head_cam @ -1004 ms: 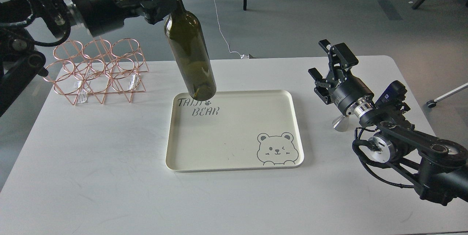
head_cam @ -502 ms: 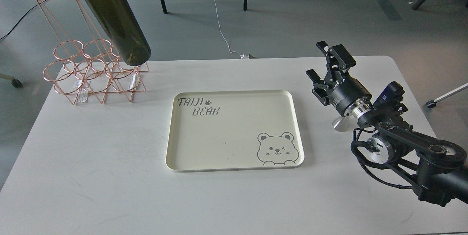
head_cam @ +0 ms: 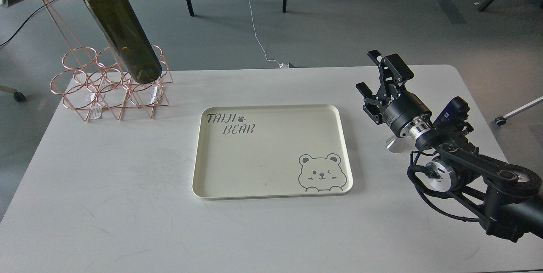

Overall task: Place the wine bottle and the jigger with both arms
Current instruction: 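Lift the wine bottle and carry it over the copper rack, then lower the bottle upright into a slot of the copper rack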

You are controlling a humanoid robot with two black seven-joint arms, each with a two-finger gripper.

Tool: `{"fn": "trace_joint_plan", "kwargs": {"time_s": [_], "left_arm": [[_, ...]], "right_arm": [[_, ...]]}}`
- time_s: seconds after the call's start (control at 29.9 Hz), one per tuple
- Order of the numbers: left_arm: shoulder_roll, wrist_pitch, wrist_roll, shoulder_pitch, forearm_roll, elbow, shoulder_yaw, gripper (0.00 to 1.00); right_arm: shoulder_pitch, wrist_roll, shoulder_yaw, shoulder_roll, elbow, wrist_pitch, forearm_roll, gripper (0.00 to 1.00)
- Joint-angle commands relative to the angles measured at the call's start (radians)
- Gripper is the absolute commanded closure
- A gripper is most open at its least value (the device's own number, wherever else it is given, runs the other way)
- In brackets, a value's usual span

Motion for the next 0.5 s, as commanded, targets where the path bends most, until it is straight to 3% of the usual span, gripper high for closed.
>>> {"fn": "trace_joint_plan", "kwargs": {"time_s": [0.0, 0.47], "left_arm": [[-0.006, 0.031, 0.0, -0.025, 0.002, 0.028, 0.054, 0.9], [-0.001, 0.034, 0.0, -0.032, 0.017, 0.031, 0.076, 0.89]], "right_arm": [[0.0, 0.0, 0.0, -0.003, 0.001, 0.0, 0.0, 0.01], [-0.002, 0.0, 0.002, -0.004, 0.001, 0.0, 0.0, 0.01]]}}
